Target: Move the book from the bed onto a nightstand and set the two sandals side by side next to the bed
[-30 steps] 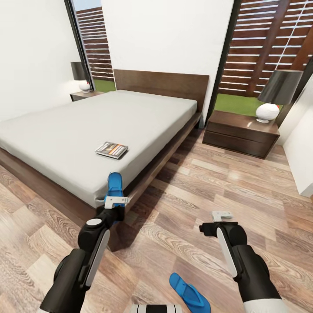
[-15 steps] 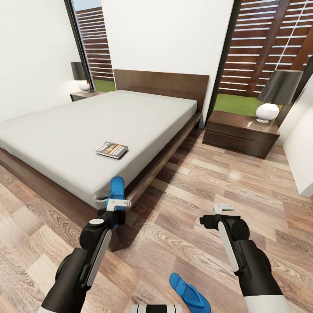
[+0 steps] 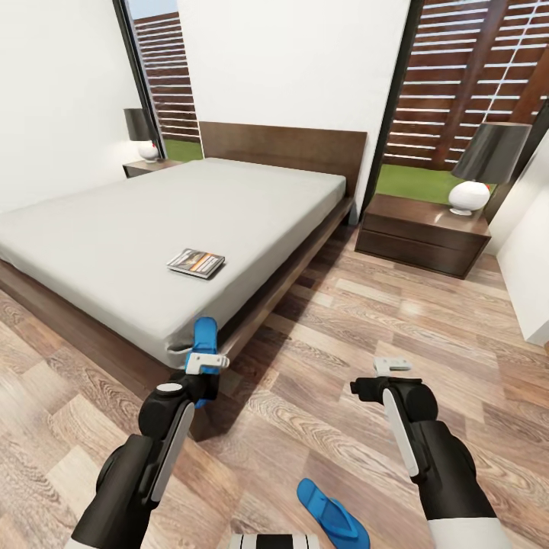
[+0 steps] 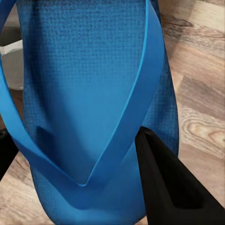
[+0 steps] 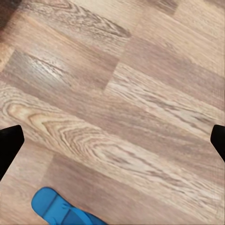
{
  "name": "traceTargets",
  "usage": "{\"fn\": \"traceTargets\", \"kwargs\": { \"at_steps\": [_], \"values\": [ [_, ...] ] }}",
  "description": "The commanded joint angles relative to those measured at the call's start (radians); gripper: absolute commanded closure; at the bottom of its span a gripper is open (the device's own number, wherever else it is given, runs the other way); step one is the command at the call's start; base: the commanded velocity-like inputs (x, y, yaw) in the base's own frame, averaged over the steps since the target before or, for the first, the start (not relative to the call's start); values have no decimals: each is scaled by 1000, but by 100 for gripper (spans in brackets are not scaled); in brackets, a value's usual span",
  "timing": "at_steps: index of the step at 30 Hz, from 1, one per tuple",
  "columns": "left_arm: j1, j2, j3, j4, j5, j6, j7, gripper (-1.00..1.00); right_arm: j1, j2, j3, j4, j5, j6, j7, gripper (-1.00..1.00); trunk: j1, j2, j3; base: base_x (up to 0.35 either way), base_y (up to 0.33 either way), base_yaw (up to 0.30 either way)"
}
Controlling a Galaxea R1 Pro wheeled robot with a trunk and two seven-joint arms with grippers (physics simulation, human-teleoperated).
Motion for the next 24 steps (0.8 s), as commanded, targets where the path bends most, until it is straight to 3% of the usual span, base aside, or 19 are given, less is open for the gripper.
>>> {"fn": "traceTargets", "kwargs": {
  "at_steps": [1,5,6,7,8,11,16,18,19,20,22,24],
  "values": [
    [-1,2,30,-4,3,4,-3,100,-1,-2,0,3,-3,3,-4,-100,0,0,-1,0,0,0],
    [-1,5,174,-6,39,2,-20,100,-1,-5,0,7,-4,2,-3,-100,0,0,-1,0,0,0],
    [-1,6,191,-6,45,1,-28,100,-1,-5,0,7,-4,2,-3,-100,0,0,-1,0,0,0],
    [-1,23,244,-6,61,1,-68,100,-1,-5,0,7,-3,2,-3,-100,0,0,-1,0,0,0],
    [-1,76,301,-6,70,2,-129,100,-1,-6,0,7,-2,0,-4,-100,0,0,-1,0,0,0],
    [-1,118,365,-5,73,3,-175,100,-1,-6,0,9,-1,-2,-3,-100,0,0,-1,0,0,0],
    [-1,162,471,2,72,5,-235,100,-1,-6,1,11,0,-5,0,-100,0,0,-1,0,0,0],
    [-1,196,501,7,74,5,-246,100,-1,-6,0,17,-1,-6,1,-100,0,0,-1,0,0,0],
    [-1,263,525,69,74,5,-248,100,-1,-4,6,88,0,-15,3,-100,0,0,-1,0,0,0],
    [-1,295,532,116,74,3,-249,100,-1,-5,15,126,0,-36,4,-100,0,0,-1,0,0,0],
    [-17,394,542,259,81,-6,-254,100,-1,-7,62,272,0,-132,9,-100,0,0,-1,0,0,0],
    [-69,461,545,401,94,-23,-255,100,-1,-8,104,422,2,-206,19,-100,0,0,-1,0,0,0]
  ]
}}
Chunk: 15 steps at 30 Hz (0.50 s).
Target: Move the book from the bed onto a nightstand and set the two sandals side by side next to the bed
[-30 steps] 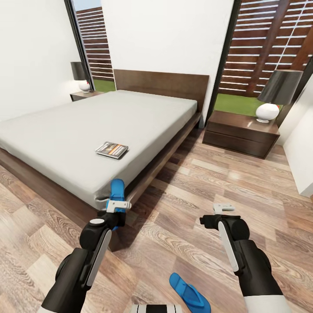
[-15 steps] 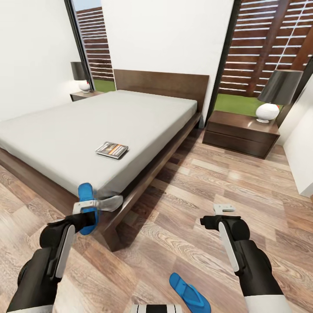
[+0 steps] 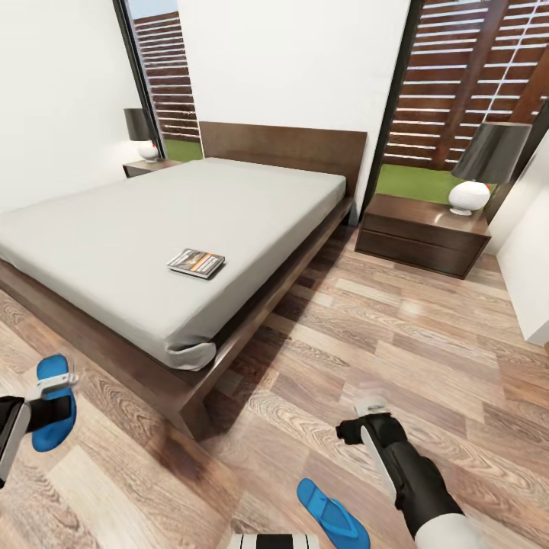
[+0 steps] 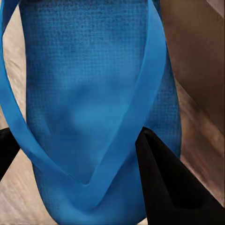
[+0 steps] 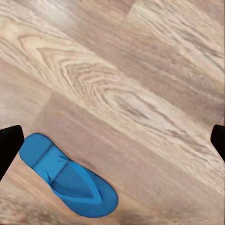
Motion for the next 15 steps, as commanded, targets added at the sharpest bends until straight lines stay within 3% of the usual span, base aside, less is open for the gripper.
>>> {"fn": "traceTargets", "kwargs": {
  "at_steps": [1,3,5,6,7,10,12,15],
  "values": [
    [-39,24,1,68,22,-3,-3,100,-1,0,15,69,2,-27,-1,-100,0,0,-1,0,0,0],
    [-112,58,2,183,23,-12,-2,100,-7,0,29,173,6,-72,3,-100,0,0,-1,0,0,0],
    [-152,74,2,251,24,-15,3,100,-26,1,42,263,15,-102,6,-100,0,0,-1,0,0,0],
    [-168,77,4,275,25,-15,5,100,-69,1,81,385,22,-141,20,-100,0,0,-1,0,0,0],
    [-175,73,5,285,26,-16,7,100,-144,3,138,583,27,-236,49,-100,0,0,-1,0,0,0],
    [-178,52,5,289,23,-17,14,100,-256,8,224,864,36,-364,72,-100,1,-1,-12,0,0,0],
    [-179,44,5,290,23,-18,17,100,-298,7,280,949,41,-398,100,-100,2,-2,-20,0,0,0],
    [-179,39,7,286,24,-22,18,100,-314,5,309,979,52,-416,193,-100,3,-2,-32,0,0,0]
  ]
}}
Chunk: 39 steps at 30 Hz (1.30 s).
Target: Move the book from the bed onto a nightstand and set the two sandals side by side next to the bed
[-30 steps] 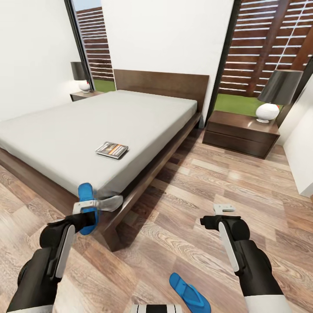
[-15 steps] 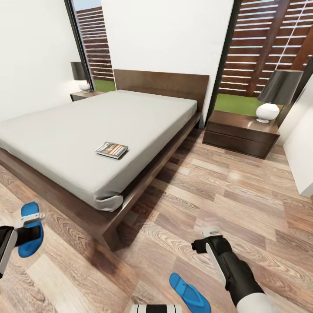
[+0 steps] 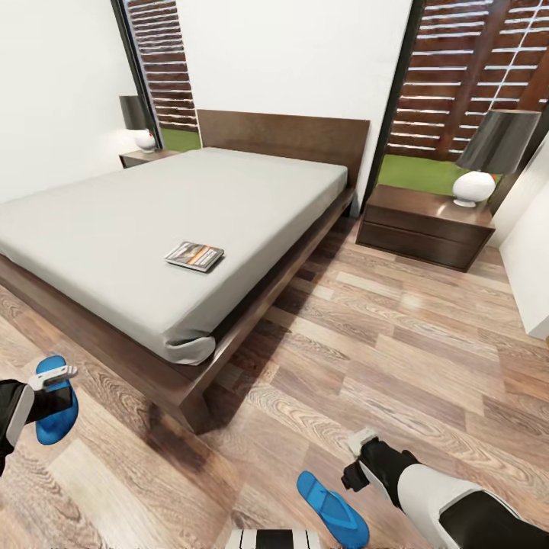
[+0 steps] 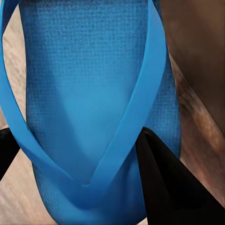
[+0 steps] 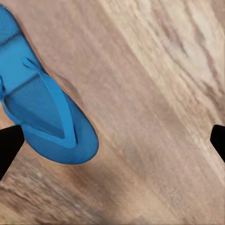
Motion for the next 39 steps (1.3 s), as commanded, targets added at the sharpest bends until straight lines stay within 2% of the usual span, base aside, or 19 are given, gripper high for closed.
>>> {"fn": "traceTargets", "kwargs": {
  "at_steps": [1,3,4,5,8,9,11,14,21,24,31,34,37,39],
  "values": [
    [0,-1,4,-7,4,4,-2,100,-2,0,9,0,8,3,16,-100,0,-1,-5,0,0,0],
    [2,-4,17,-42,4,2,-4,100,-4,-2,20,4,16,-10,44,-100,1,-1,-12,0,0,0],
    [15,-6,45,-101,4,1,-7,100,-6,-2,24,5,18,-18,52,-100,2,-1,-16,0,0,0],
    [23,-6,56,-123,5,2,-8,100,-6,-2,25,5,19,-21,55,-100,2,-2,-20,0,0,0],
    [94,-13,113,-292,19,10,-15,100,-7,-2,28,6,21,-29,66,-100,3,-2,-32,0,0,0],
    [126,-32,127,-386,31,17,-16,100,-7,-1,29,6,22,-31,71,-100,4,-2,-36,0,0,0],
    [160,-70,138,-512,37,60,-16,100,-7,1,30,7,22,-32,79,-100,5,-3,-43,0,0,0],
    [174,-92,141,-578,37,92,-16,100,-7,3,30,6,23,-39,84,-100,6,-4,-55,0,0,0],
    [179,-100,142,-595,37,100,-16,100,-7,4,38,-24,22,-172,77,-100,9,-5,-82,0,0,0],
    [179,-107,142,-595,36,100,-16,100,-7,5,38,-26,22,-252,73,-100,11,-6,-94,0,0,0],
    [179,-109,143,-595,35,101,-16,100,-7,5,38,-27,27,-319,78,-100,14,-8,-121,0,0,0],
    [179,-110,143,-595,35,101,-16,100,-7,5,38,-26,70,-320,94,-100,15,-8,-132,0,0,0],
    [179,-109,143,-595,35,101,-16,100,-7,6,38,-25,130,-289,105,-100,16,-9,-144,0,0,0],
    [179,-108,143,-595,35,101,-16,100,-7,6,38,-26,153,-263,111,-100,17,-9,-152,0,0,0]
  ]
}}
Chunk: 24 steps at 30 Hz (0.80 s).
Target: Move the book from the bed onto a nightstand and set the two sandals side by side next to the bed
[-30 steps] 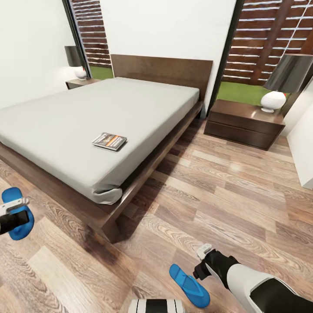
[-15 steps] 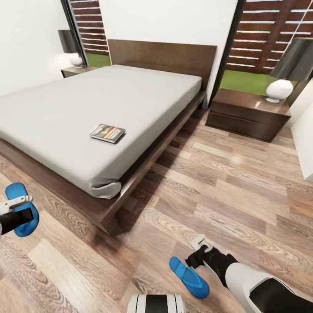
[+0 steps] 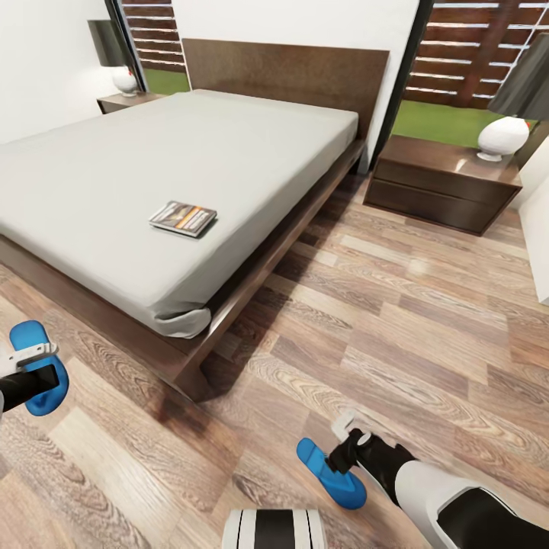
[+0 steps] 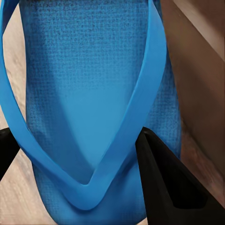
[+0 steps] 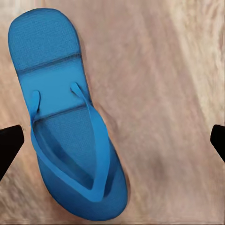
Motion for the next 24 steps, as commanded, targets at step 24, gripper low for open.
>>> {"fn": "traceTargets", "kwargs": {
  "at_steps": [24],
  "values": [
    [-1,2,2,-2,2,5,-6,100,1,31,-7,-3,100,116,-38,-100,10,-5,-86,0,0,0]
  ]
}}
